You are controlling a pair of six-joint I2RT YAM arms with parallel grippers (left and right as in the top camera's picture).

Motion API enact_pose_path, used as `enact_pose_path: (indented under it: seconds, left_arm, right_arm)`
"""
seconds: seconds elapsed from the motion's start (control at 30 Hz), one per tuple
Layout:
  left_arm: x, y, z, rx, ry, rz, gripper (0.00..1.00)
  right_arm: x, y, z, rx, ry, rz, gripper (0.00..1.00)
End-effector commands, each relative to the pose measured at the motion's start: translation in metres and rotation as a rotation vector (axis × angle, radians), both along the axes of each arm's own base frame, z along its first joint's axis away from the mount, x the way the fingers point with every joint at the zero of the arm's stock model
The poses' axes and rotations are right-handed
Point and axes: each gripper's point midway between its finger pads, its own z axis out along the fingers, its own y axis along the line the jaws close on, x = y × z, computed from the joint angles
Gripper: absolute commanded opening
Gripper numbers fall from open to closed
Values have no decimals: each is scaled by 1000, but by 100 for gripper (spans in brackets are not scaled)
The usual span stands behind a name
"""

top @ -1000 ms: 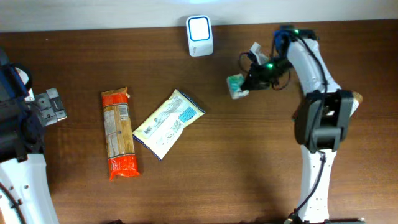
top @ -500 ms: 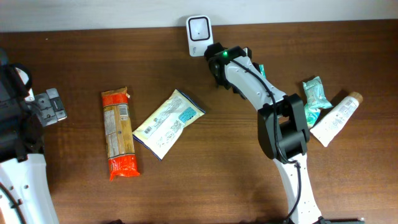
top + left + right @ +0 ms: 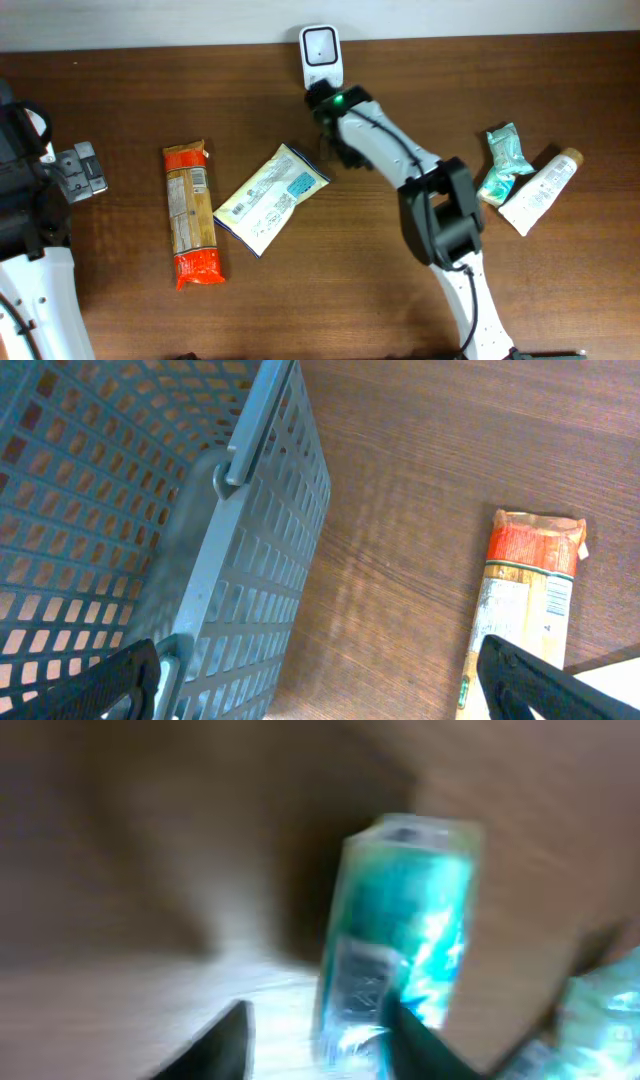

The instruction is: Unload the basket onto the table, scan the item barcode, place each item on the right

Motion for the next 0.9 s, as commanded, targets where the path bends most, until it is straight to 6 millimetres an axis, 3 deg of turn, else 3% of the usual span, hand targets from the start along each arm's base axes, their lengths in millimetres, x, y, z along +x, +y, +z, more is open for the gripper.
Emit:
enact_pose_path:
  seconds: [0.0, 0.1, 0.2, 0.3, 0.43, 0.6, 0.7, 0.77, 0.83, 0.87]
  left_arm:
    - [-1, 2, 4, 15, -2, -1, 99]
    - [-1, 2, 4, 15, -2, -1, 99]
    - [-1, 2, 4, 15, -2, -1, 99]
    - [-1, 2, 4, 15, -2, -1, 99]
    - [-1, 2, 4, 15, -2, -1, 99]
    - [-1, 2, 4, 15, -2, -1, 99]
    - [-1, 2, 4, 15, -2, -1, 99]
    - [-1, 2, 4, 15, -2, -1, 99]
    - [-1, 2, 4, 15, -2, -1, 99]
    - [-1, 2, 4, 15, -2, -1, 99]
  right_arm:
    - [-14, 38, 1, 62, 34, 71, 51]
    - [3, 41, 35, 244, 48, 12, 52]
    - [21, 16, 48, 399, 86, -25, 66]
    - [24, -8, 38, 640, 208, 32, 71]
    - [31, -43, 14, 806, 230, -39, 72]
    - [22, -38, -3, 921, 266, -21, 70]
    - [11, -39, -23, 919, 297, -41, 54]
    - [5, -40, -31, 917, 315, -54, 34]
    - [4, -38, -31, 933, 320, -54, 22]
    - [4, -34, -28, 962, 322, -51, 22]
